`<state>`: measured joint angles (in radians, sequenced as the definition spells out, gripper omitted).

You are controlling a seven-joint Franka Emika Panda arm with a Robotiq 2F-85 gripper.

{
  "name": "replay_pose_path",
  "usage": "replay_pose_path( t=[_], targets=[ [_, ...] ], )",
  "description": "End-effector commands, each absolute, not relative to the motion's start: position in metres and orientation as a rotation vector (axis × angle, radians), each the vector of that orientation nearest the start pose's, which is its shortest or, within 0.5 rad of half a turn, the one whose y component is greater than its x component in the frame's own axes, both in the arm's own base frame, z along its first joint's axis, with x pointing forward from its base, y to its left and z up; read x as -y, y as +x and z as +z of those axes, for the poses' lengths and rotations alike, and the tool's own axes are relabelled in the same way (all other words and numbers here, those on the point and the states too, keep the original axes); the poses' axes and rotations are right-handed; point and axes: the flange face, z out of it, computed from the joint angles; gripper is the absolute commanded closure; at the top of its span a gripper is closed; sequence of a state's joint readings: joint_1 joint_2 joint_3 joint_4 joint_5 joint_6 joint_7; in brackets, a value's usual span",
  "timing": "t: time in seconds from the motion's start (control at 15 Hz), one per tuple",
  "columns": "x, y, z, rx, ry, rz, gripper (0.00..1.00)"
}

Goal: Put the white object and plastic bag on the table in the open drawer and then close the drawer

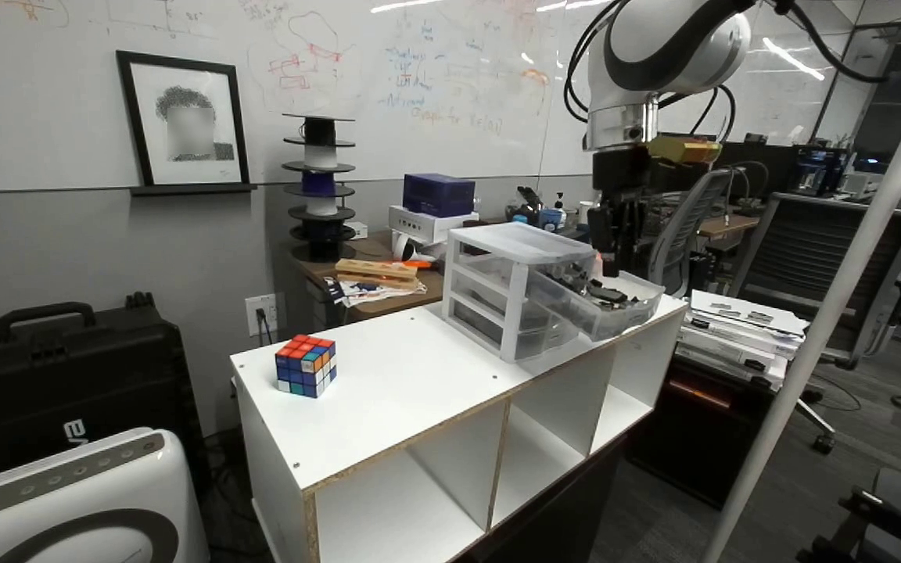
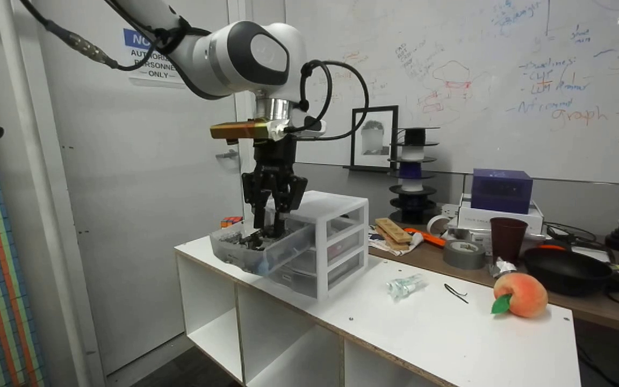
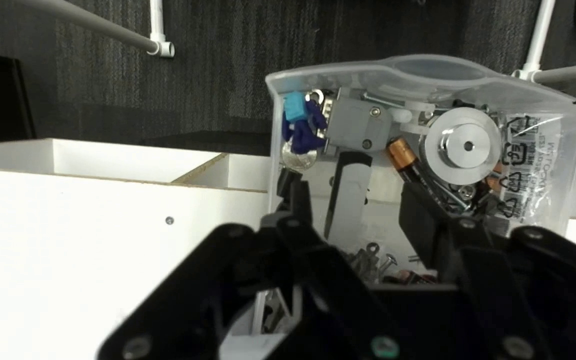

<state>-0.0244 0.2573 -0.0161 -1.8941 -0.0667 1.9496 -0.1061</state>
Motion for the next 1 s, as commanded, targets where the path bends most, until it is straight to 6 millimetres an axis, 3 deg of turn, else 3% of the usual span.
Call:
replay_pose_path(
  t=[0.0, 0.13, 0.33, 0.47, 0.67, 0.93],
  targets=[
    [0.029, 0.572, 0.403, 0.349, -3.157, 0.235, 0.17],
    [0.047, 0.567, 0.432, 0.39, -3.171, 0.143, 0.02],
    [0.103, 0.567, 0.466, 0.407, -3.188, 0.025, 0.0],
    [0.152, 0.572, 0.472, 0.402, -3.204, -0.034, 0.0],
    [0.217, 0.587, 0.459, 0.368, -3.21, -0.157, 0.0],
    [0.264, 0.626, 0.404, 0.35, -3.171, -0.175, 0.0]
  ],
)
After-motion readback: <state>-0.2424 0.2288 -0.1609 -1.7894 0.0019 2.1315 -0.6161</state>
